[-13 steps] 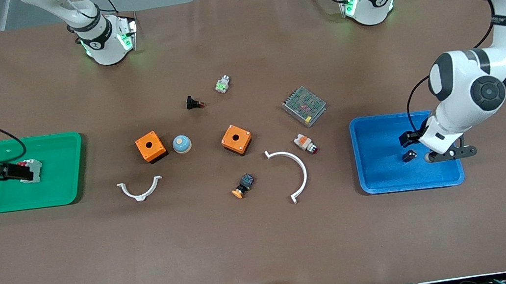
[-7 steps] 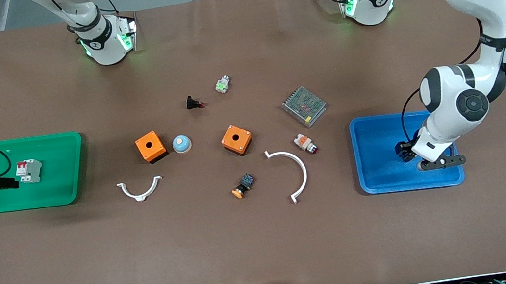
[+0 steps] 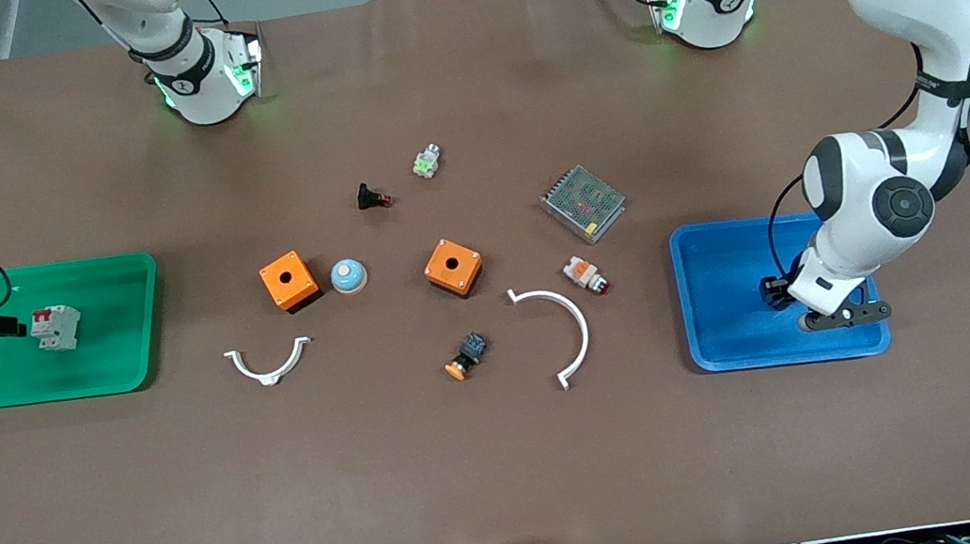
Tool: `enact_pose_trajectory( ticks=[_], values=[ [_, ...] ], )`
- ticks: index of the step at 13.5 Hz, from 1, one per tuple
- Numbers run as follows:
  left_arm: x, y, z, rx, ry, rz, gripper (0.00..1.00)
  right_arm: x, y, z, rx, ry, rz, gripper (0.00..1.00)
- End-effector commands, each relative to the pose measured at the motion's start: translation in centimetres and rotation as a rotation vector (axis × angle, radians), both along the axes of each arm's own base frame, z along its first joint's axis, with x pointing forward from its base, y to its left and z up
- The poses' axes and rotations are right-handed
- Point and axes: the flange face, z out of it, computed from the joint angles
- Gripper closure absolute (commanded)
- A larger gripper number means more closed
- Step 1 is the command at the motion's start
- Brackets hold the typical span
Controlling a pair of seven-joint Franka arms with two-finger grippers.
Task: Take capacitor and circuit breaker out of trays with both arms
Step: 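Grasp the black capacitor with the left gripper while the right gripper grasps the breaker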
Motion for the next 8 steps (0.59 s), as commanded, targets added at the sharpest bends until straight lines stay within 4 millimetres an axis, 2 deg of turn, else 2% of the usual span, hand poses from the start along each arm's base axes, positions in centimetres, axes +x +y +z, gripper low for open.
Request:
enact_pose_trajectory(
  ticks=[1, 2, 3, 4, 6, 8],
  values=[
    [0.5, 0.2, -0.4, 0.003, -0.005, 0.0, 0.58, -1.5, 1.2, -1.8, -0.002, -0.041, 0.014, 0.01],
    [0.4, 0.3, -0.5, 0.004, -0.002, 0.0, 0.73, -1.9, 1.6, -2.5, -0.004, -0.05, 0.014, 0.01],
    [0.2, 0.3, -0.5, 0.004, 0.001, -0.001, 0.92, -2.3, 2.1, -3.3, 0.006, -0.049, 0.01, 0.01],
    [0.2, 0.5, 0.1, 0.005, -0.002, 0.0, 1.0, -2.4, 2.3, -3.5, 0.013, -0.053, 0.002, 0.01],
    [0.6, 0.5, 2.2, 0.003, -0.032, -0.001, 1.0, -2.5, 2.3, -3.9, 0.017, -0.048, -0.001, 0.04],
    [0.8, -1.2, 5.7, -0.004, -0.075, -0.002, 1.0, -2.8, 2.3, -4.2, 0.02, -0.041, -0.003, 0.18]
  ],
)
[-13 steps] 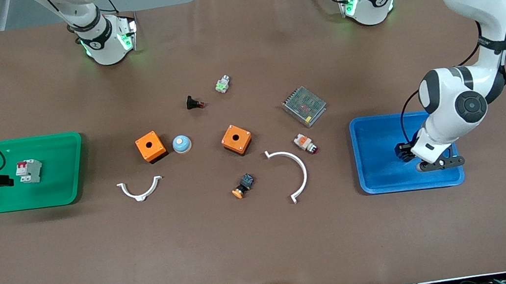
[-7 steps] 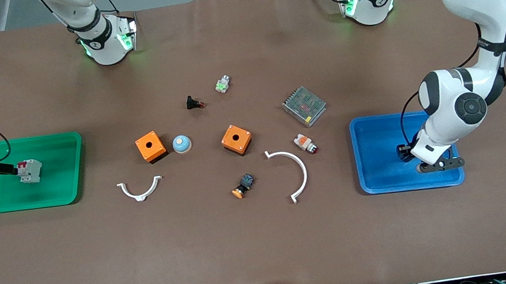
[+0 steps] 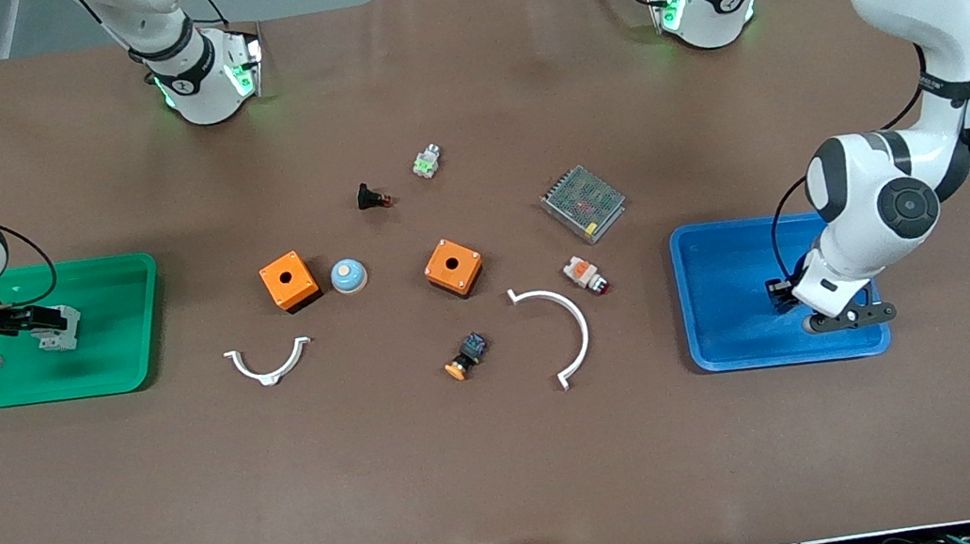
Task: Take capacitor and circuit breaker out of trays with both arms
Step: 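Grasp the black capacitor with the left gripper while the right gripper grasps the breaker, then lift the capacitor with the left gripper while the right gripper lifts the breaker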
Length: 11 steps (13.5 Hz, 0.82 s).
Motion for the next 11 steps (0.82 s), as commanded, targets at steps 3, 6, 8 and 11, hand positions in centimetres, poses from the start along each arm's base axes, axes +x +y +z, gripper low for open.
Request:
enact_pose_trajectory(
  ticks=[3, 6, 8, 11],
  values=[
    [-0.8, -6.3, 7.3, -0.031, -0.028, -0.009, 1.0, -0.7, 0.1, -0.4, 0.017, -0.004, -0.009, 0.41],
    [-2.2, -12.9, 8.2, -0.078, -0.003, 0.074, 1.0, -0.7, 0.3, -0.8, 0.02, 0.003, -0.008, 0.61],
    [-4.2, -18.6, 6.7, -0.088, 0.033, 0.101, 1.0, -0.5, 0.3, -0.6, 0.018, -0.002, -0.003, 0.68],
    [-7.1, -26.2, 5.5, -0.092, 0.06, 0.178, 1.0, 0.1, 1.0, 0.4, 0.017, -0.004, 0.007, 0.72]
  ],
)
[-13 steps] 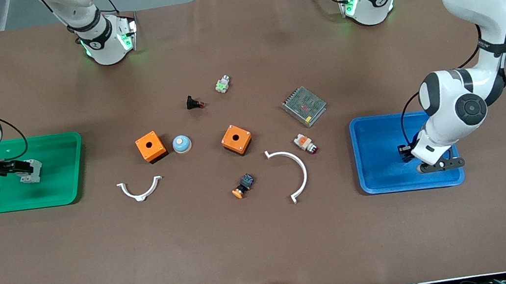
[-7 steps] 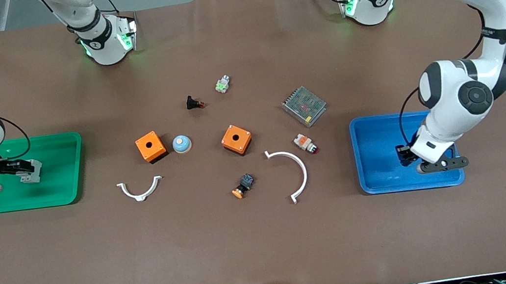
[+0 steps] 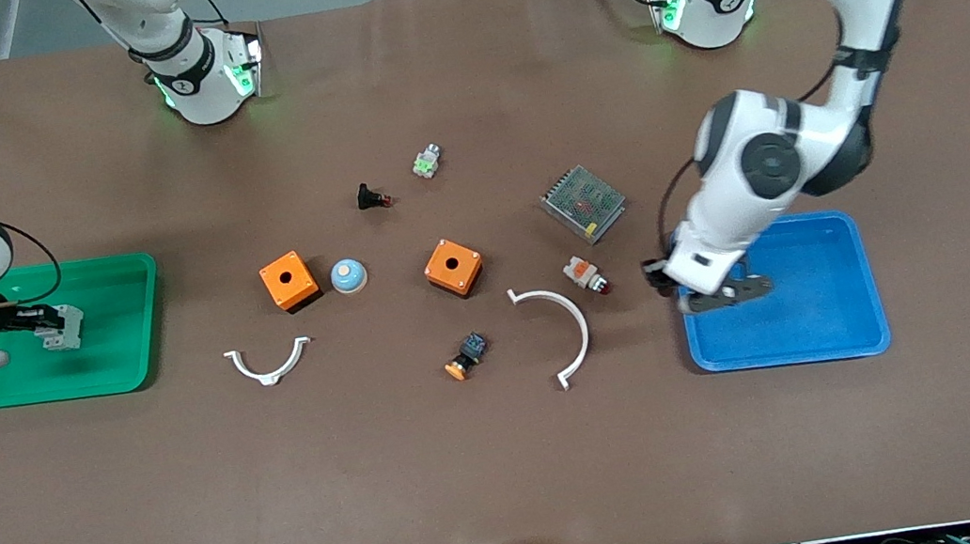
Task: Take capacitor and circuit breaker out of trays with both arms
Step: 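Lift the capacitor with the left gripper while the right gripper lifts the breaker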
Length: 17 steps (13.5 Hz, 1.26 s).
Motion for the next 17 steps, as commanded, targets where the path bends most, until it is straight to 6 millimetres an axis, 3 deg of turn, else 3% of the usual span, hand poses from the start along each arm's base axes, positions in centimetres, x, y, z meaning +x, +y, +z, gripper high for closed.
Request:
enact_pose_trajectory(
  ticks=[1, 4, 7, 9, 12, 13, 14, 16, 17],
  values=[
    [-2.1, -5.6, -0.5, 0.008, 0.014, 0.065, 1.0, 1.0, 1.6, 2.5, 0.009, -0.016, 0.019, 0.72],
    [-5.0, -10.0, -1.6, 0.013, 0.037, 0.106, 1.0, 3.6, 4.7, 10.7, 0.017, 0.023, 0.041, 0.72],
    [-8.1, -13.8, -4.5, 0.02, 0.068, 0.139, 1.0, 6.3, 11.5, 18.2, 0.011, 0.101, 0.013, 0.73],
    [-9.8, -15.8, -6.8, 0.039, 0.063, 0.159, 1.0, 8.0, 18.7, 21.0, -0.015, 0.132, -0.011, 0.73],
    [-10.2, -17.2, -8.7, 0.059, 0.06, 0.178, 0.99, 8.6, 30.4, 21.3, -0.051, 0.129, -0.039, 0.73],
    [-10.5, -17.5, -9.0, 0.061, 0.061, 0.171, 0.92, 8.5, 34.3, 21.1, -0.019, 0.127, -0.051, 0.73],
    [-10.5, -17.5, -9.1, 0.067, 0.058, 0.161, 0.73, 8.4, 36.7, 21.3, 0.02, 0.126, -0.061, 0.73],
    [-10.4, -17.5, -8.9, 0.068, 0.049, 0.158, 0.0, 8.1, 43.4, 19.9, 0.063, 0.128, -0.054, 0.75],
    [-9.7, -17.2, -8.2, 0.064, 0.04, 0.165, 0.0, 7.9, 46.2, 18.8, 0.054, 0.117, -0.078, 0.75]
  ],
)
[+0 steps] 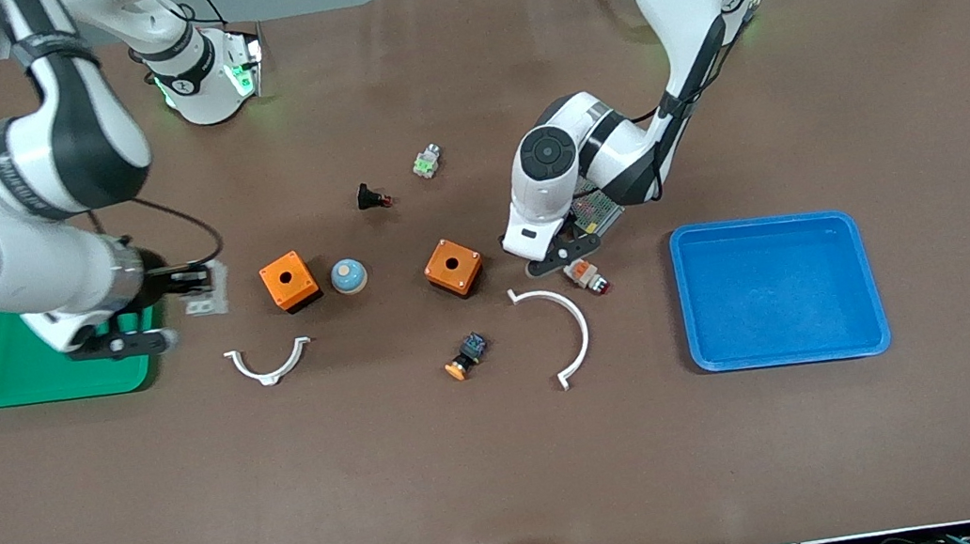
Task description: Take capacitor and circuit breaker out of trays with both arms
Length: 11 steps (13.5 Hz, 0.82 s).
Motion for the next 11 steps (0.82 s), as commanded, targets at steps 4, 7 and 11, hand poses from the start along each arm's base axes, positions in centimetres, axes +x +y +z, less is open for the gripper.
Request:
enact_pose_trajectory(
  ticks=[4, 7, 11],
  values=[
    [8.1, 3.6, 10.7, 0.061, -0.072, 0.08, 0.0, -1.1, 12.6, -7.1, -0.03, -0.007, -0.044, 0.74],
    [14.6, 9.7, 19.0, 0.161, -0.162, 0.049, 0.0, -1.7, 15.5, -10.8, -0.034, -0.012, -0.009, 0.74],
    [18.3, 19.2, 25.8, 0.164, -0.225, -0.028, 0.0, -2.0, 17.6, -14.7, -0.001, -0.004, -0.025, 0.74]
  ],
)
